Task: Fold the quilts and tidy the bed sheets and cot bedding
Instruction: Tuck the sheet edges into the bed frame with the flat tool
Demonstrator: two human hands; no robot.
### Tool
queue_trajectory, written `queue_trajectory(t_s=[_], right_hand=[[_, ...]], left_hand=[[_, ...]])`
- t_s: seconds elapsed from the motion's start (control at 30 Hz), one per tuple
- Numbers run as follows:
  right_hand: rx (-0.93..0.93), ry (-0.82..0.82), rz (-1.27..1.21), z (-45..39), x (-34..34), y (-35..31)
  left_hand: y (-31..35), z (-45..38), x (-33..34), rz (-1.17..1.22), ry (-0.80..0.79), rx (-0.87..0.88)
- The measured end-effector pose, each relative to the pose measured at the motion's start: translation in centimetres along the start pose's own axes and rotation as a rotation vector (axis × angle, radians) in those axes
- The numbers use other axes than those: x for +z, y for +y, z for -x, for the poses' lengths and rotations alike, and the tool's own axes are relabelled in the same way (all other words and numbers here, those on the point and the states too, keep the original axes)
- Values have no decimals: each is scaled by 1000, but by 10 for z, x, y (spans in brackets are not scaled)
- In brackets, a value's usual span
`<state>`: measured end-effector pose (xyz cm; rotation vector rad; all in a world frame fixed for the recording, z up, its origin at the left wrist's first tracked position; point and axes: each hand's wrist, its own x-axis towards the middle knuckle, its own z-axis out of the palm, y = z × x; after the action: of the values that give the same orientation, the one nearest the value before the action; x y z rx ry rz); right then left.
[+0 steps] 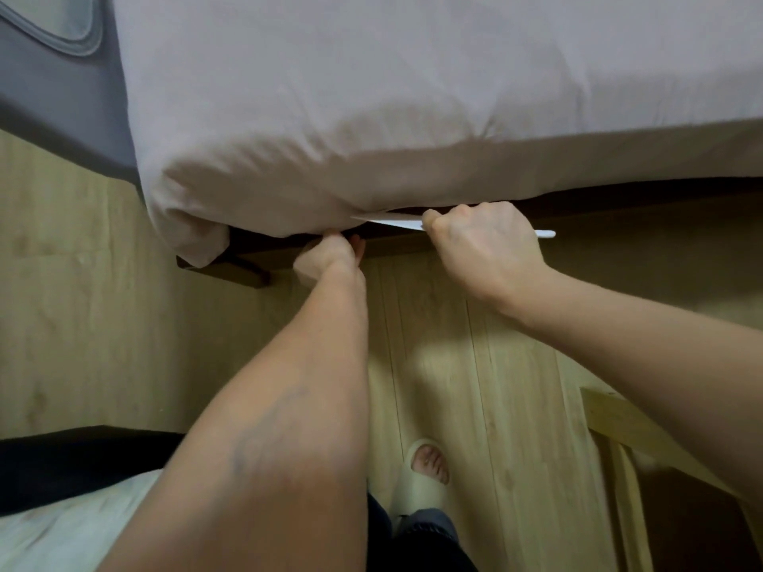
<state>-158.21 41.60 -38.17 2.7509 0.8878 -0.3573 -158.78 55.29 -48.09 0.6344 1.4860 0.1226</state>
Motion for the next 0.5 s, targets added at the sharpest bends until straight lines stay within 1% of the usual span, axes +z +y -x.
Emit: queue_trajectory(t_s=[0.1,0.3,0.43,0.5], right_hand=[[-16,39,0,-2,-4,-1],[-75,54,12,-22,-4,-17],[-98,71,28,-43,-8,-30],[-88,55,29,-53,-7,-34]], left_hand=[[4,-2,0,6,-17,-22],[4,-7,1,-27,24,-12],[7,-4,5,-24,4,8],[11,-4,7,-26,-41,28]])
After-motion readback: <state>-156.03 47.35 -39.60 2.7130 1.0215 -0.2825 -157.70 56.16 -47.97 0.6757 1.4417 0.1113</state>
